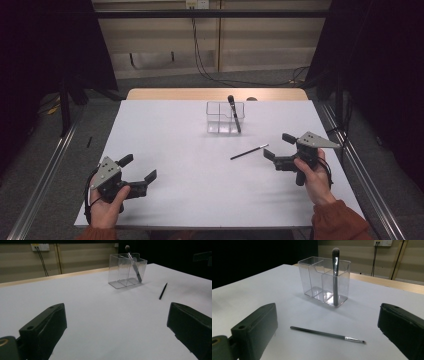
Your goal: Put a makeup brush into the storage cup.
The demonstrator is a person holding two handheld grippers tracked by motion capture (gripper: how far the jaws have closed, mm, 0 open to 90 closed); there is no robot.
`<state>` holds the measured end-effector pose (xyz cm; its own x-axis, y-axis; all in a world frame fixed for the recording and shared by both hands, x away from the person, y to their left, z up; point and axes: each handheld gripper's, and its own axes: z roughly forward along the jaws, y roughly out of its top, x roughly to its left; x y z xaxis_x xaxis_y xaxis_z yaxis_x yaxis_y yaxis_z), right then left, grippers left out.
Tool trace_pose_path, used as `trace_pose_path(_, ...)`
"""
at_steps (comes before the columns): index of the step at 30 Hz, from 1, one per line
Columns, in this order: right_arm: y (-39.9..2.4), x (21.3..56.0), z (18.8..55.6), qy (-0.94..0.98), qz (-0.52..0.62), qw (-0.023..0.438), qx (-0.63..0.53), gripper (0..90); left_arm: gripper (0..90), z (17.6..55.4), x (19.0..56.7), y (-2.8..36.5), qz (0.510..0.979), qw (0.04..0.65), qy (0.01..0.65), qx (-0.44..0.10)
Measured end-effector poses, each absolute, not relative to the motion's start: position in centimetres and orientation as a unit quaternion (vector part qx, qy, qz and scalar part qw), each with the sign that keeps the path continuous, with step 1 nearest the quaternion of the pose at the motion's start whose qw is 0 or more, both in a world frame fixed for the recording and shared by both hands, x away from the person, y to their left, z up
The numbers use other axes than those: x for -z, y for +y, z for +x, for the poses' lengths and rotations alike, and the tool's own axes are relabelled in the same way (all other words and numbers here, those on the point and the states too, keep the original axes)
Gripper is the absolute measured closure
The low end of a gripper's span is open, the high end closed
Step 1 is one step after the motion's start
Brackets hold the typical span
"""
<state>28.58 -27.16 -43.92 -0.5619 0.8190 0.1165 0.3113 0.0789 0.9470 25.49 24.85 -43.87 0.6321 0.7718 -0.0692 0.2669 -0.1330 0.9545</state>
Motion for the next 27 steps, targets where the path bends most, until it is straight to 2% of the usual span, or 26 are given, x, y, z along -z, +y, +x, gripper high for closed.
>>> trace_pose_path(27,-30.2,45.5,22.6,0.69,0.424,0.255,-0.529,1.9,2.5,24.6,43.6,25.3,0.713,0.547,0.368,-0.239)
